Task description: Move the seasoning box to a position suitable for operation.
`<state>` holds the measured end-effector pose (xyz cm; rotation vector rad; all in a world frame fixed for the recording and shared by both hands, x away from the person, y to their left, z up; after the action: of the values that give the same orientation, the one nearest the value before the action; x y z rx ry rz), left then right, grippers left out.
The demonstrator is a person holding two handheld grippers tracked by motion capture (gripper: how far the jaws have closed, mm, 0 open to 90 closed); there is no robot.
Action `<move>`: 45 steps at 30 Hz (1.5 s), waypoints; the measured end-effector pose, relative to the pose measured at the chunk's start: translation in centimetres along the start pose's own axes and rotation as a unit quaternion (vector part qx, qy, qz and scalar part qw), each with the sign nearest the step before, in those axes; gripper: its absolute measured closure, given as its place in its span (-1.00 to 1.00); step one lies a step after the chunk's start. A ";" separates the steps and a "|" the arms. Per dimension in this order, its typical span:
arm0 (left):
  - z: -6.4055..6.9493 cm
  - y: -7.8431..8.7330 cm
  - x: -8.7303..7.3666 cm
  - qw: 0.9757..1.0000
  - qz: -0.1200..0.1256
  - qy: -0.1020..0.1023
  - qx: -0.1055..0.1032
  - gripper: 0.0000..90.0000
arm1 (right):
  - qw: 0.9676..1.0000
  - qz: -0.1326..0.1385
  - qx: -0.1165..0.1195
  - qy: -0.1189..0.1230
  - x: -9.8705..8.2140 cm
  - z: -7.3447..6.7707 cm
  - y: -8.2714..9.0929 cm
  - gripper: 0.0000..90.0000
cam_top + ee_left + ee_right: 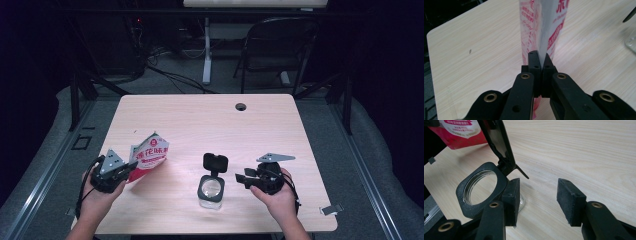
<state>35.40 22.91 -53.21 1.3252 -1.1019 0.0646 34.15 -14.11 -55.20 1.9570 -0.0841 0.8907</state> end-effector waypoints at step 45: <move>4.9 -1.6 1.4 0.985 0.091 0.033 -0.146 1.00 | 0.998 0.011 -0.003 0.056 2.5 -3.2 1.3 0.20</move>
<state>34.17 17.84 -54.21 0.9527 -1.1265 0.0782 33.71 -11.58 -51.83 1.9001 -0.0427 1.0111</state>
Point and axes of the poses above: each handheld gripper's, and its own axes: y roughly backward along the jaws, x roughly out of its top, z roughly to its right, the point moved 8 cm from there along -y, roughly forward along the jaws, and after that the axes turned 10 degrees about -z, right-handed, at the moved point
